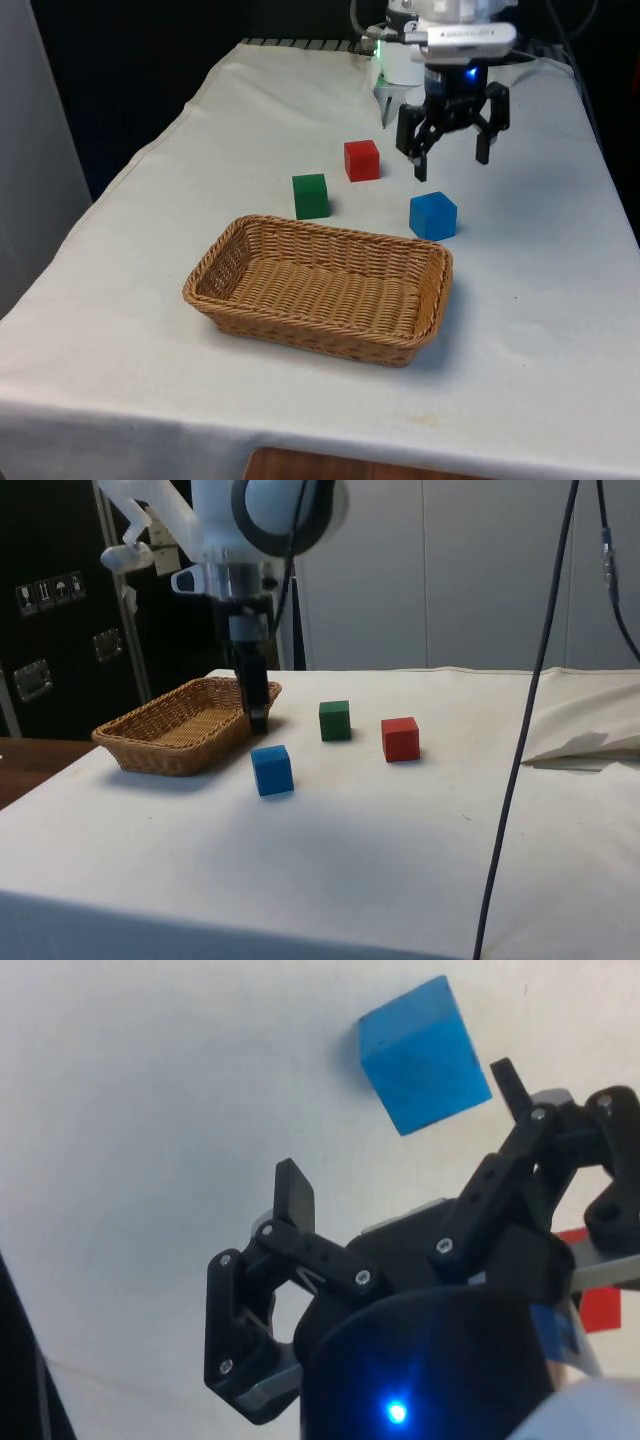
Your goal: Pick up the blue cube and place it into the basket.
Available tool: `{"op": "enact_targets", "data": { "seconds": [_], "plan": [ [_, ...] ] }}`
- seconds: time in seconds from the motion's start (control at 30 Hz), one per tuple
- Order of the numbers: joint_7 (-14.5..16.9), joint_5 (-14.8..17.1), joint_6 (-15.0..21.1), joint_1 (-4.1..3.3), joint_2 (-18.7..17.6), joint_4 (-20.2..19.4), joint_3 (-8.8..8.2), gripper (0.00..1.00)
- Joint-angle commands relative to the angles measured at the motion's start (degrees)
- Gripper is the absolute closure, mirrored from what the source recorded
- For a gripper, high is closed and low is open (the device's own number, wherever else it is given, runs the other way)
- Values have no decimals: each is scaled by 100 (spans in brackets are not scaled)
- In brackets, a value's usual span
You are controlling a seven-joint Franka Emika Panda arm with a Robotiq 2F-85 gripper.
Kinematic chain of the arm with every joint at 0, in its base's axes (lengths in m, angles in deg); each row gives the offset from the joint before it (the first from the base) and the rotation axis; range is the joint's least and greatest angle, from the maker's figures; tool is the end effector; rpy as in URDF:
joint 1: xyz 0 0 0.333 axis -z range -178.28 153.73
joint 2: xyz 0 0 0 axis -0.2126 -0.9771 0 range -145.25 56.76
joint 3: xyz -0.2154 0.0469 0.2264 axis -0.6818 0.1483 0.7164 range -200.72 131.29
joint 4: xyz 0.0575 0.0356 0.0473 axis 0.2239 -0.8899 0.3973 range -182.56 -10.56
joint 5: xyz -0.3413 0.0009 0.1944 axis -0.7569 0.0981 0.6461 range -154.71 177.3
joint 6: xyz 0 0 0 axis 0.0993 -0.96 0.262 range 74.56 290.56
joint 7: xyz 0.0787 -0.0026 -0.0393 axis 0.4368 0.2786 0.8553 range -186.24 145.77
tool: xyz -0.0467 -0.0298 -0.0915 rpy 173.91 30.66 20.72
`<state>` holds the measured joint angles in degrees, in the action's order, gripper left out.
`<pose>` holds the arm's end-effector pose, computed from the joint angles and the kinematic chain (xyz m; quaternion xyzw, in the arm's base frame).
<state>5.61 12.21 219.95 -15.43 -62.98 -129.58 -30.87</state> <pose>0.5709 0.0697 0.2528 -0.9612 -0.2745 -0.0256 0.0115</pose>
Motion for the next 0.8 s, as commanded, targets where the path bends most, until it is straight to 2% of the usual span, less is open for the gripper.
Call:
{"op": "enact_targets", "data": {
  "seconds": [0.0, 0.1, 0.13, 0.17, 0.33, 0.63, 0.7, 0.73, 0.77],
  "plan": [
    [11, 17, 166, 6, -69, -34, 6, 0],
    [11, 6, 344, 6, -183, -69, 0, 0],
    [0, 0, 229, 0, -143, -46, 0, 0],
    [11, 6, 390, 6, -218, -74, 0, 0],
    [11, -6, 590, 11, -418, -69, -11, 0],
    [6, 0, 573, 6, -441, -52, -11, 0],
    [23, 0, 596, 23, -476, -52, -17, 0],
    [0, 0, 561, 6, -453, -46, -11, 0],
    [23, 0, 596, 23, -476, -52, -17, 0]
  ]
}}
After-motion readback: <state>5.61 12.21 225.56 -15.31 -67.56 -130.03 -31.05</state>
